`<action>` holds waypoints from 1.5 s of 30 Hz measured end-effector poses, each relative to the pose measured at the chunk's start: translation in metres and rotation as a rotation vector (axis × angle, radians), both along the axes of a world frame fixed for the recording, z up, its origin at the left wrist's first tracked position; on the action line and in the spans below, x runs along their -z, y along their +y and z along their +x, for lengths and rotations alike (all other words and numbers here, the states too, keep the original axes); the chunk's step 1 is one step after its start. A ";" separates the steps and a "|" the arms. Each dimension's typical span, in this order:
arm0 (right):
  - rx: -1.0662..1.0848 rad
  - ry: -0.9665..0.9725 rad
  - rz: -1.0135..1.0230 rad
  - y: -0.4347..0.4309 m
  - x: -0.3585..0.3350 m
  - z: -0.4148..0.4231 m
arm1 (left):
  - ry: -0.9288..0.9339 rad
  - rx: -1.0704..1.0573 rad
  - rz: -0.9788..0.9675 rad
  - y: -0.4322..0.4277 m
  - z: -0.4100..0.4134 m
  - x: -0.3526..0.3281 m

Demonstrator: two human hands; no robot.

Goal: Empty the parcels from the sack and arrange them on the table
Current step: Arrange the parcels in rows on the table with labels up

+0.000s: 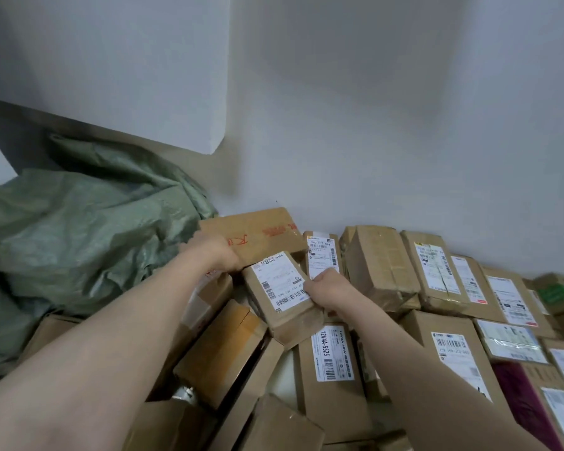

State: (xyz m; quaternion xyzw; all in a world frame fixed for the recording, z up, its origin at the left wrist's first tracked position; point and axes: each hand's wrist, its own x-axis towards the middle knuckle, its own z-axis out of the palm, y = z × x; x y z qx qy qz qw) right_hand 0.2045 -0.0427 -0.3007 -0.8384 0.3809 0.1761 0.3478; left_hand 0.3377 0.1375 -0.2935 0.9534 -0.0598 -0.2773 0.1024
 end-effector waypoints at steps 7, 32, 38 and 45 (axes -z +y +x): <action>-0.087 0.062 -0.027 -0.001 0.010 0.008 | -0.230 0.328 0.192 -0.028 0.008 0.023; 0.515 -0.204 0.596 -0.014 0.000 -0.005 | 0.408 -0.191 -0.460 0.018 0.058 0.015; 0.348 -0.301 0.170 0.021 0.011 0.000 | -0.058 0.071 -0.224 -0.010 0.035 0.001; -0.560 0.096 -0.423 0.055 -0.003 -0.006 | -0.004 0.154 -0.102 -0.018 0.018 0.023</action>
